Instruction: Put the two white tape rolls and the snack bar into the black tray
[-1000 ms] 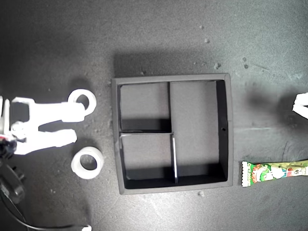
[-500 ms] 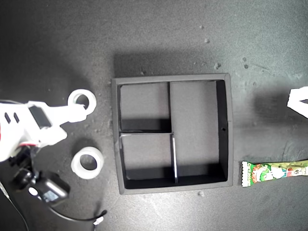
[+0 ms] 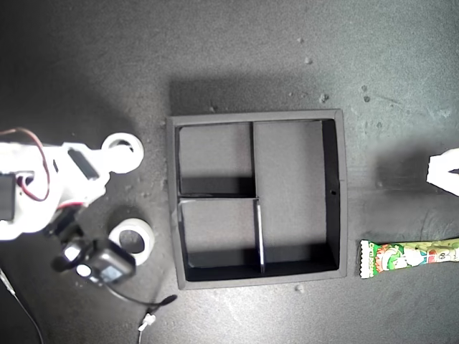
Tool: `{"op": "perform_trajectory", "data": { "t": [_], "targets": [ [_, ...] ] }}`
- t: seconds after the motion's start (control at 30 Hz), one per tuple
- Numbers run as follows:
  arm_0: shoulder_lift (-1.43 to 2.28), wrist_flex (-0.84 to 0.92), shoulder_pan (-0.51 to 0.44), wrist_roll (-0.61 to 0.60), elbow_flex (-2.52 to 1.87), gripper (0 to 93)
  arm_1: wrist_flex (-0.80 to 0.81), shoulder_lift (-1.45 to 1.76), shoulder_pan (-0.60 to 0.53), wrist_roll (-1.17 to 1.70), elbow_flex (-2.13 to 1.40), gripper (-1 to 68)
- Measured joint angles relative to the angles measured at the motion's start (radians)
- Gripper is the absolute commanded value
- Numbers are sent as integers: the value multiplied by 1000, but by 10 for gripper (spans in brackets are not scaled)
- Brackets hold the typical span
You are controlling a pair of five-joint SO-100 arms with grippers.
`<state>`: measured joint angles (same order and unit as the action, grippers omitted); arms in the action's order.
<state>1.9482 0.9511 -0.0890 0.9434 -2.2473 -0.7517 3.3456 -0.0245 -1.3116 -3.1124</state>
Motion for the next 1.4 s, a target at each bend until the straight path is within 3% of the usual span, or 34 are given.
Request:
{"op": "perform_trajectory", "data": {
  "t": [0.37, 1.03, 1.2, 1.4],
  "targets": [
    [-89, -57, 51, -3, 23, 104, 61, 0, -20, 18, 0, -3],
    [-29, -69, 78, 91, -127, 122, 95, 0, -38, 43, 0, -3],
    [-8, -84, 78, 92, -146, 9, 95, 0, -40, 43, 0, -3],
    [117, -29, 89, 84, -143, 2, 94, 0, 5, -37, 0, -3]
  ]
}}
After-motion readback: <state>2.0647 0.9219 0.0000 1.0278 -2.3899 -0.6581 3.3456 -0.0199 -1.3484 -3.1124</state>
